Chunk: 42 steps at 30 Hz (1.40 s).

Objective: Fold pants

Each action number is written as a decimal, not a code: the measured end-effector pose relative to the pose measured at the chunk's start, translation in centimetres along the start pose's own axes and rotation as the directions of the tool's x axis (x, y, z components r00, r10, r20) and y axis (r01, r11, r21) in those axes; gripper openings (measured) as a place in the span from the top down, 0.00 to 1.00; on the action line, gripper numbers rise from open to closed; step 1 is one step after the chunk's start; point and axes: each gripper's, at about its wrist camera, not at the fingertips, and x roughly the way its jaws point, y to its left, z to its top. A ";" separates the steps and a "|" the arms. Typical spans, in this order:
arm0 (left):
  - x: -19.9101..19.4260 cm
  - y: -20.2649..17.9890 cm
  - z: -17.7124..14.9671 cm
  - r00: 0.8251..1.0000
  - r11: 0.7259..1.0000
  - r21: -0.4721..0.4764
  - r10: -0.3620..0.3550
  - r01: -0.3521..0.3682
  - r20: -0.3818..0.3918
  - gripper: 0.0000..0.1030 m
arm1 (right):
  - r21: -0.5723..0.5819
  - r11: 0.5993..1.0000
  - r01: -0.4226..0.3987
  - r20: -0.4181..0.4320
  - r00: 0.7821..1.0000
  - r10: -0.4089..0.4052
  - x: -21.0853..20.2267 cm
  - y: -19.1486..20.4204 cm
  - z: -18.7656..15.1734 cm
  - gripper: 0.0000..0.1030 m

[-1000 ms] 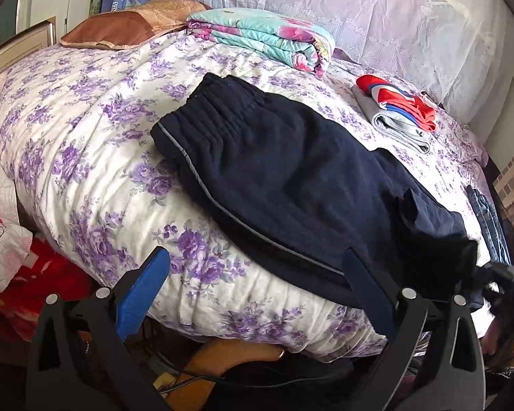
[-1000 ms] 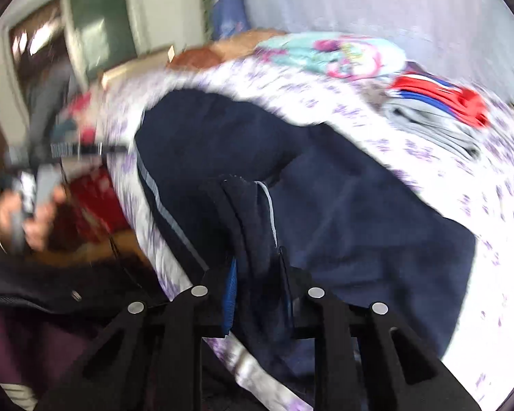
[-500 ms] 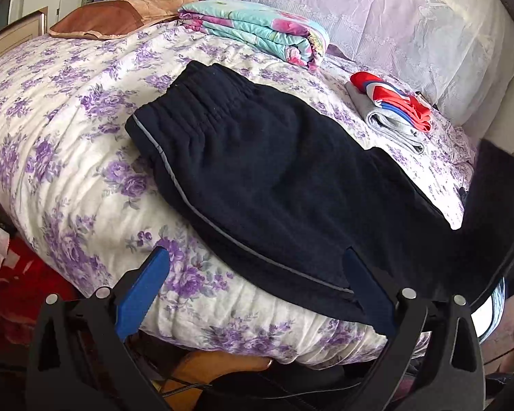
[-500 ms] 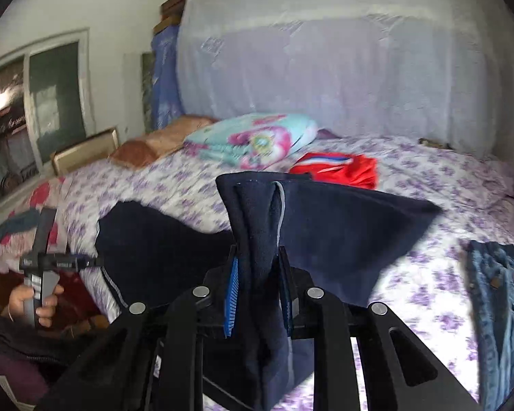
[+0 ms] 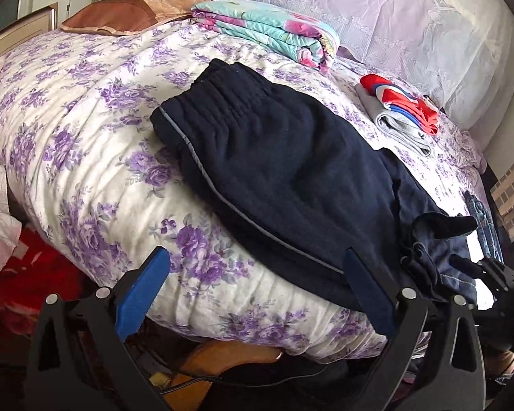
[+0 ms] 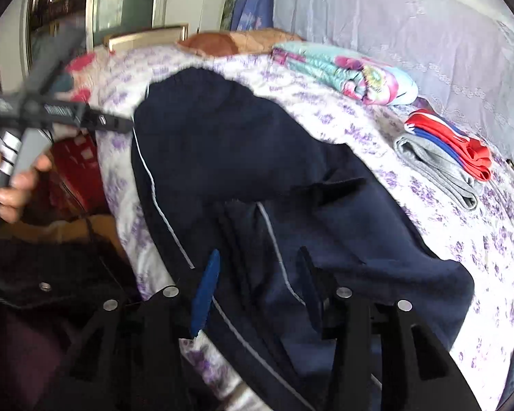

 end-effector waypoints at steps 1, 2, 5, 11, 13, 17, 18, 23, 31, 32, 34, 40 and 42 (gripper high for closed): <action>-0.1 0.0 0.0 1.000 1.000 0.001 0.000 0.000 0.002 0.04 | 0.044 0.999 -0.008 0.010 1.000 0.008 -0.8 -1.2 0.1 0.54; -0.2 0.1 0.0 1.000 1.000 0.004 0.005 -0.005 0.004 0.04 | 0.093 0.996 -0.017 0.009 1.000 0.017 -1.1 -2.2 0.4 0.54; 0.0 0.1 -0.1 1.000 1.000 0.003 0.010 -0.010 0.002 0.04 | 0.243 0.965 -0.096 -0.031 0.994 0.107 -0.5 -5.6 0.9 0.54; 0.7 -0.3 -0.3 1.000 1.000 0.005 0.014 -0.014 -0.014 0.04 | 0.327 0.944 -0.053 -0.076 0.994 0.082 5.2 -9.4 4.3 0.73; 0.7 -0.3 -0.3 1.000 1.000 0.000 0.020 -0.020 -0.012 0.04 | 0.348 0.936 -0.045 -0.096 0.992 0.084 6.8 -10.3 5.3 0.71; 0.5 0.8 0.1 1.000 0.999 -0.045 0.017 -0.018 -0.008 0.04 | 0.335 0.939 -0.081 -0.057 0.993 0.107 5.3 -9.3 5.3 0.71; 0.4 1.2 0.3 1.000 0.998 -0.066 0.007 -0.007 -0.006 0.04 | 0.322 0.941 -0.104 -0.032 0.992 0.121 4.1 -8.5 4.9 0.69; 2.1 2.7 2.6 0.999 0.984 -0.175 -0.036 0.035 -0.002 0.04 | 0.315 0.936 -0.157 0.066 0.987 0.143 -0.1 -6.4 1.8 0.54; 6.4 4.1 6.1 0.972 0.907 -0.350 -0.220 0.234 0.079 0.05 | 0.412 0.891 -0.193 0.126 0.980 0.154 -2.6 -7.4 -2.4 0.54; 6.7 4.0 6.2 0.972 0.902 -0.361 -0.224 0.236 0.077 0.06 | 0.418 0.887 -0.194 0.129 0.980 0.153 -2.7 -7.6 -2.8 0.54; 7.6 3.5 6.7 0.974 0.910 -0.346 -0.216 0.228 0.074 0.06 | 0.433 0.881 -0.192 0.135 0.980 0.147 -3.0 -7.9 -3.3 0.54; 5.1 1.6 6.8 0.959 0.923 -0.269 -0.242 0.274 0.148 0.75 | 0.486 0.863 -0.140 0.176 0.983 0.060 -5.5 -10.1 -6.2 0.54; 2.7 -2.1 6.9 0.962 0.964 -0.131 -0.206 0.231 0.180 0.77 | 0.520 0.847 -0.113 0.186 0.982 0.017 -6.8 -11.6 -7.4 0.54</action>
